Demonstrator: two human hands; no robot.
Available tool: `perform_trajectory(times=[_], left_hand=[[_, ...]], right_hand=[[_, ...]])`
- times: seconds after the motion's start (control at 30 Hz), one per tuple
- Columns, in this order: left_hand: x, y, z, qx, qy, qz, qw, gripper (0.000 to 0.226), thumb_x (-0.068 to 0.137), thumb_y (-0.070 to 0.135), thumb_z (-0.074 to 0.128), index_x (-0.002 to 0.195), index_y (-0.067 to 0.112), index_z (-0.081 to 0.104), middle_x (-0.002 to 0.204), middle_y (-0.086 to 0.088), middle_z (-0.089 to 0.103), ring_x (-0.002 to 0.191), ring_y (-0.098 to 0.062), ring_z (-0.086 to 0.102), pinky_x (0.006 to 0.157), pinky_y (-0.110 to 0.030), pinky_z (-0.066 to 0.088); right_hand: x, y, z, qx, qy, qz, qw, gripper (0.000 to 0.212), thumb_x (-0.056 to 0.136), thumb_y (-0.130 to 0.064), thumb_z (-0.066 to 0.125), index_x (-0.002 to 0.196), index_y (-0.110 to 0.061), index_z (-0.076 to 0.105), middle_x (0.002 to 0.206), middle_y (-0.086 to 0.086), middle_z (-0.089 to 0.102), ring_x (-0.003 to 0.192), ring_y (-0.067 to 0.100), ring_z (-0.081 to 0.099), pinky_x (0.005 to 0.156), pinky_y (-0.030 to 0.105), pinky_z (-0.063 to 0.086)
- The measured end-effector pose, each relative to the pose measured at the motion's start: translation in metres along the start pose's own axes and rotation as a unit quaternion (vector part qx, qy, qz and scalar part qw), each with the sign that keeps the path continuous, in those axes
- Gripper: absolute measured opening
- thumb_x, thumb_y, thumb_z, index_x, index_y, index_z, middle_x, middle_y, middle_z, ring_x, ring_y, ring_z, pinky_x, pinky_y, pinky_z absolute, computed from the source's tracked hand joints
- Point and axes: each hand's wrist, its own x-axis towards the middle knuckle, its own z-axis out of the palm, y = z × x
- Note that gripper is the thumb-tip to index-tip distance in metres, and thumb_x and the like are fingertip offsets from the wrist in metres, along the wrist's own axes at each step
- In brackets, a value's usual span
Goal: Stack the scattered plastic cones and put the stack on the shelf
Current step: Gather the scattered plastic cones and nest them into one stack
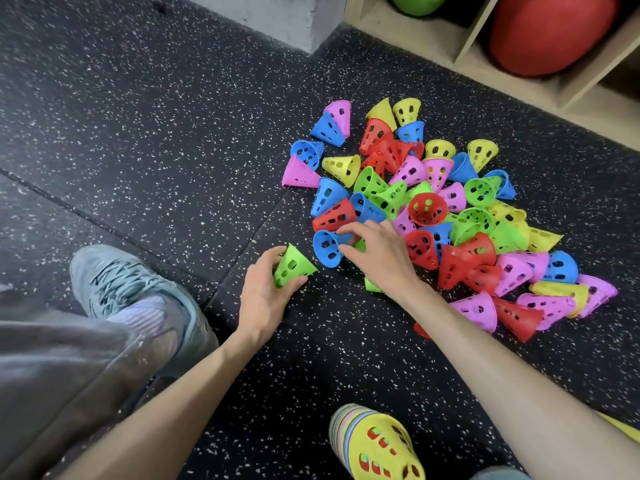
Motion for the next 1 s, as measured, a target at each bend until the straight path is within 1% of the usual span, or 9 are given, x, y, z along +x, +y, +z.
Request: perform_trajectory(times=[0.17, 0.27, 0.4, 0.57, 0.67, 0.77, 0.87, 0.93, 1.0], left_hand=[[-0.004, 0.008, -0.004, -0.034, -0.009, -0.007, 0.999, 0.076, 0.085, 0.029, 0.082, 0.147, 0.036, 0.040, 0.122, 0.010, 0.063, 0.114, -0.013, 0.059, 0.101, -0.041, 0.048], [-0.014, 0.011, -0.013, -0.020, -0.026, 0.007, 0.999, 0.075, 0.085, 0.029, 0.082, 0.148, 0.036, 0.040, 0.127, 0.008, 0.062, 0.116, -0.012, 0.057, 0.103, -0.040, 0.047], [-0.028, 0.013, -0.023, -0.019, -0.026, -0.001, 0.999, 0.074, 0.085, 0.029, 0.082, 0.146, 0.038, 0.041, 0.128, 0.010, 0.061, 0.116, -0.011, 0.059, 0.102, -0.043, 0.049], [-0.042, 0.018, -0.030, -0.006, -0.034, 0.000, 0.999, 0.073, 0.084, 0.030, 0.082, 0.144, 0.044, 0.041, 0.126, 0.012, 0.062, 0.116, -0.010, 0.059, 0.102, -0.043, 0.049], [-0.049, 0.019, -0.031, 0.007, -0.040, -0.001, 0.999, 0.074, 0.083, 0.030, 0.083, 0.144, 0.041, 0.042, 0.126, 0.011, 0.062, 0.116, -0.009, 0.057, 0.102, -0.041, 0.048], [-0.058, 0.026, -0.033, 0.008, -0.054, 0.002, 0.999, 0.075, 0.083, 0.027, 0.084, 0.143, 0.041, 0.042, 0.128, 0.012, 0.061, 0.115, -0.010, 0.058, 0.102, -0.041, 0.049], [-0.064, 0.036, -0.038, 0.011, -0.065, 0.011, 0.998, 0.074, 0.083, 0.025, 0.084, 0.142, 0.041, 0.041, 0.128, 0.011, 0.060, 0.112, -0.010, 0.060, 0.099, -0.040, 0.051], [-0.068, 0.043, -0.041, 0.011, -0.066, 0.020, 0.998, 0.075, 0.084, 0.025, 0.083, 0.142, 0.042, 0.040, 0.127, 0.013, 0.059, 0.112, -0.008, 0.059, 0.099, -0.039, 0.052], [-0.072, 0.049, -0.043, 0.006, -0.069, 0.025, 0.997, 0.075, 0.084, 0.026, 0.083, 0.142, 0.043, 0.039, 0.127, 0.014, 0.058, 0.112, -0.007, 0.060, 0.100, -0.040, 0.052]], right_hand=[[-0.002, -0.014, 0.002, -0.091, -0.031, -0.024, 0.995, 0.041, 0.095, -0.042, 0.064, 0.135, -0.038, 0.054, 0.099, -0.014, 0.066, 0.105, 0.019, 0.048, 0.095, 0.039, 0.036], [-0.004, -0.018, 0.004, -0.105, -0.018, -0.005, 0.994, 0.033, 0.095, -0.029, 0.065, 0.127, -0.031, 0.057, 0.098, -0.012, 0.071, 0.105, 0.021, 0.050, 0.093, 0.040, 0.039], [-0.010, -0.021, 0.005, -0.065, -0.006, 0.051, 0.997, 0.024, 0.093, -0.011, 0.061, 0.112, -0.026, 0.063, 0.086, -0.009, 0.072, 0.103, 0.022, 0.054, 0.096, 0.041, 0.041], [-0.026, -0.026, -0.005, -0.045, -0.021, 0.074, 0.996, 0.015, 0.090, -0.013, 0.064, 0.102, -0.021, 0.064, 0.085, -0.008, 0.066, 0.102, 0.022, 0.053, 0.094, 0.040, 0.044], [-0.036, -0.030, -0.011, -0.009, -0.039, 0.078, 0.996, 0.014, 0.088, -0.014, 0.063, 0.101, -0.019, 0.061, 0.088, -0.007, 0.065, 0.100, 0.018, 0.052, 0.084, 0.038, 0.047], [-0.046, -0.034, -0.021, 0.062, -0.032, 0.118, 0.991, 0.016, 0.087, -0.014, 0.064, 0.100, -0.020, 0.059, 0.089, -0.007, 0.064, 0.086, 0.015, 0.061, 0.070, 0.033, 0.049], [-0.052, -0.040, -0.038, 0.212, 0.008, 0.211, 0.954, 0.016, 0.089, -0.012, 0.067, 0.101, -0.018, 0.059, 0.092, -0.002, 0.064, 0.077, 0.017, 0.070, 0.058, 0.024, 0.050], [-0.056, -0.042, -0.049, 0.332, 0.030, 0.278, 0.901, 0.016, 0.091, -0.008, 0.065, 0.105, -0.013, 0.059, 0.098, 0.004, 0.068, 0.070, 0.019, 0.073, 0.056, 0.022, 0.055], [-0.062, -0.042, -0.057, 0.426, 0.029, 0.307, 0.851, 0.019, 0.091, 0.000, 0.062, 0.109, -0.005, 0.061, 0.103, 0.012, 0.070, 0.060, 0.017, 0.070, 0.060, 0.026, 0.061]])
